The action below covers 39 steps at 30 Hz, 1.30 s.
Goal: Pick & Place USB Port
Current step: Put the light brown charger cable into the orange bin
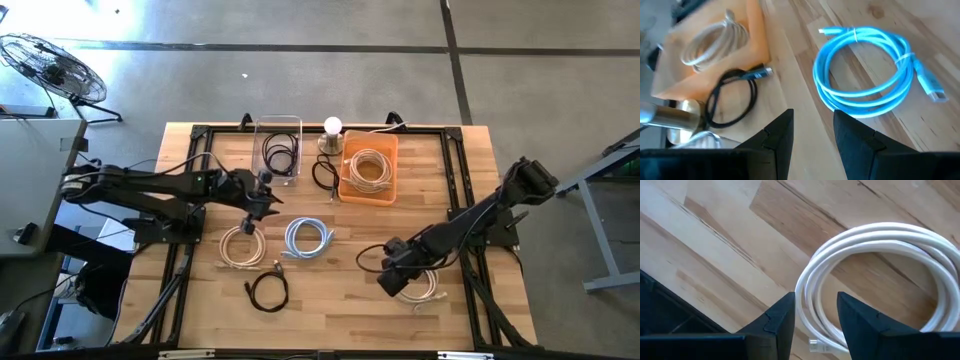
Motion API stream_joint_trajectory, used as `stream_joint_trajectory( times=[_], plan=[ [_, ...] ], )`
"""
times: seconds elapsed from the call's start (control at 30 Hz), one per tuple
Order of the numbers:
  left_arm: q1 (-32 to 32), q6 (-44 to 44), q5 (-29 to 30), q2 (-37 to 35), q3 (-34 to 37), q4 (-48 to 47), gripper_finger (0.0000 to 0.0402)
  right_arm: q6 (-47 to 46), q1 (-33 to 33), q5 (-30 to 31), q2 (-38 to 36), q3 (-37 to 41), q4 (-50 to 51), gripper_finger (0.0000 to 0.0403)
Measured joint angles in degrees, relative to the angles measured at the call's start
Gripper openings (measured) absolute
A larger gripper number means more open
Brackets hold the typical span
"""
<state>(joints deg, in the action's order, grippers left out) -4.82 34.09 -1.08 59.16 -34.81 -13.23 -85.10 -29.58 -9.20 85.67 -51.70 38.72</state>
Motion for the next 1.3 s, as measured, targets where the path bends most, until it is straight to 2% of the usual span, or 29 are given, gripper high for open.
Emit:
stream_joint_trajectory(
  times=[0.17,0.37,0.83,1.0,1.13,1.3],
  plan=[
    [0.0,0.1,0.0,2.9,0.0,-0.1,0.0136,-1.5,0.0,0.6,0.2,0.0,-0.1,0.0138],
    [0.0,0.1,0.0,4.9,0.0,1.1,0.0136,-1.9,-0.8,4.1,0.2,0.0,-0.3,0.0138],
    [0.0,0.1,0.0,5.0,0.0,1.6,0.0136,-2.6,-3.7,10.2,0.3,0.0,-0.9,0.0138],
    [0.0,0.1,0.0,4.9,0.0,1.6,0.0136,-4.4,-4.4,10.0,1.1,0.0,-1.1,0.0138],
    [0.0,0.1,0.0,4.9,0.0,1.6,0.0136,-4.4,-4.6,7.3,4.1,0.0,-2.4,0.0138],
    [0.0,0.1,0.0,4.9,0.0,1.9,0.0136,-2.7,-4.6,6.7,7.6,0.0,-6.8,0.0138]
  ],
)
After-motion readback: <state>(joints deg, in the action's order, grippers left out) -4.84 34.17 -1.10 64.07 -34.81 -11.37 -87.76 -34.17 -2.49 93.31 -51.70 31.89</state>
